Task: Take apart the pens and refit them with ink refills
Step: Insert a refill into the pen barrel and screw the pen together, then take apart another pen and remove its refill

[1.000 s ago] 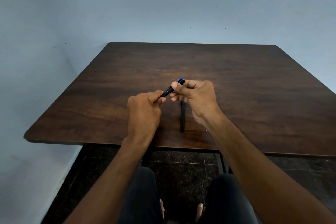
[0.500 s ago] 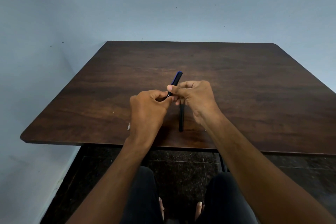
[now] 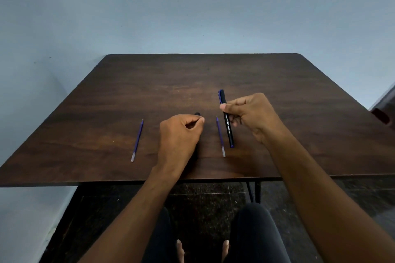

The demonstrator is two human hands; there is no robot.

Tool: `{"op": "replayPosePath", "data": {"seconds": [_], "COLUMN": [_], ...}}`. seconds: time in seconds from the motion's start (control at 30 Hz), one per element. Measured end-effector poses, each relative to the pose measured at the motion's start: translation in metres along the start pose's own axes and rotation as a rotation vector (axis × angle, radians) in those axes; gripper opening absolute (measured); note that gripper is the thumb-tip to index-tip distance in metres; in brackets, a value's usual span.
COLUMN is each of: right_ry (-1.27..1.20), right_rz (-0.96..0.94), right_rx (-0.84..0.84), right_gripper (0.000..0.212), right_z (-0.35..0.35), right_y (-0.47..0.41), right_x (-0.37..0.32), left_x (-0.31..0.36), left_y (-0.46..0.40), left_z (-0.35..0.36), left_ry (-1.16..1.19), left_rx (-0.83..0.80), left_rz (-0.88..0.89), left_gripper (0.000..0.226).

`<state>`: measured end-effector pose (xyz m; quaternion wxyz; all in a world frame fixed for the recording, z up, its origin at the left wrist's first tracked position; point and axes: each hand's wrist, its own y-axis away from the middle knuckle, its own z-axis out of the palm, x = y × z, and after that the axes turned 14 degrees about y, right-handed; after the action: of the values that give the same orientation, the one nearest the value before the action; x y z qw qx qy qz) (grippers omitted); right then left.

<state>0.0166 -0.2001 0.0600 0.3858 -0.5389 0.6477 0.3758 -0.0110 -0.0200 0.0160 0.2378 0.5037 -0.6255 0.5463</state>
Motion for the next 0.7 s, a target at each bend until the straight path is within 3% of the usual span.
{"op": "replayPosePath", "data": {"seconds": [0.27,0.5,0.7], "right_ry": [0.327,0.606,0.697], "right_rz": [0.108,0.151,0.174], "right_rx": [0.144,0.089,0.096], "right_gripper": [0.019,0.027,0.034], "right_z": [-0.033,-0.039,-0.032], "right_y": [-0.003,0.002,0.006], "right_x": [0.019,0.021,0.02], "left_x": [0.009,0.015,0.014], "left_y": [-0.008,-0.012,-0.011], "left_z": [0.025,0.045,0.052], "left_ry": [-0.02,-0.028,-0.046], "left_rx": [-0.068,-0.109,-0.124], "left_rz": [0.023,0.009,0.04], "left_gripper": [0.012,0.01,0.01]}}
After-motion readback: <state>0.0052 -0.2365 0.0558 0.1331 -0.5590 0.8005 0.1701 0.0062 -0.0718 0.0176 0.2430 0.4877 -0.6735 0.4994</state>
